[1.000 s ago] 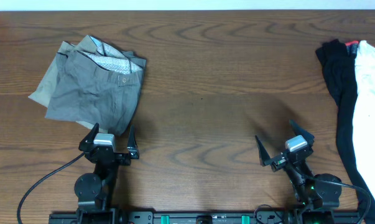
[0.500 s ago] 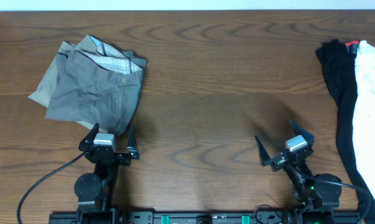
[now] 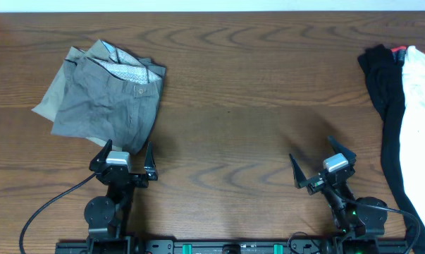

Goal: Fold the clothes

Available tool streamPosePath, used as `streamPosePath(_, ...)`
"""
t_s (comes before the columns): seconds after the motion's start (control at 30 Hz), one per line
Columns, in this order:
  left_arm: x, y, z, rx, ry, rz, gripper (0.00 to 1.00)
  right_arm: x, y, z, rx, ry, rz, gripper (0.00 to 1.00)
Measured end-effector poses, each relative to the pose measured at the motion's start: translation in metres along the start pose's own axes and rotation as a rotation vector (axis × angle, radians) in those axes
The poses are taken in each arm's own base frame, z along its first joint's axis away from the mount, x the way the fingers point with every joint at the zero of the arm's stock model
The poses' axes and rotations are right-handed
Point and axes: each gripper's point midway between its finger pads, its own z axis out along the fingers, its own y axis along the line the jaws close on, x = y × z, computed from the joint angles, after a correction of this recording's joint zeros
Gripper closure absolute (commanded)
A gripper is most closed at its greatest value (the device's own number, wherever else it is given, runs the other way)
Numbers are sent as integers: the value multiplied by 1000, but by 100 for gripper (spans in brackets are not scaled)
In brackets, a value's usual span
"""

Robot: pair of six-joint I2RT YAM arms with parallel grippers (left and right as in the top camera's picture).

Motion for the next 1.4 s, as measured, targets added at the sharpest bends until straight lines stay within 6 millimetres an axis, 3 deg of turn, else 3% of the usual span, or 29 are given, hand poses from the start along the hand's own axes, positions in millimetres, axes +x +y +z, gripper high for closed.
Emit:
streamPosePath(0.43,-2,0,0,2,-7,1,2,0,0,0,0,0,0,1)
streamPosePath(0.7,-2,-13,-1,77,-1,-73,2,-2,1,0,-5,-8,-3,1)
streamPosePath(0.8,1,-18,-1,106,26,-163,2,-7,8,0,-50,-32,-10,1)
streamPosePath(0.97,10,-30,-4,151,169,-364,2,-47,30,-8,-182,-198,-53,1)
streamPosePath(1.1,-13,-39,-7,165,304,-445,2,-53,37,-10,-229,-212,26,1)
streamPosePath(1.17,-33,-41,-4,169,367,-437,2,-49,35,-9,-228,-170,93,1)
streamPosePath(1.4,-82,-41,27,167,563,-407,2,-22,9,2,-82,176,311,1)
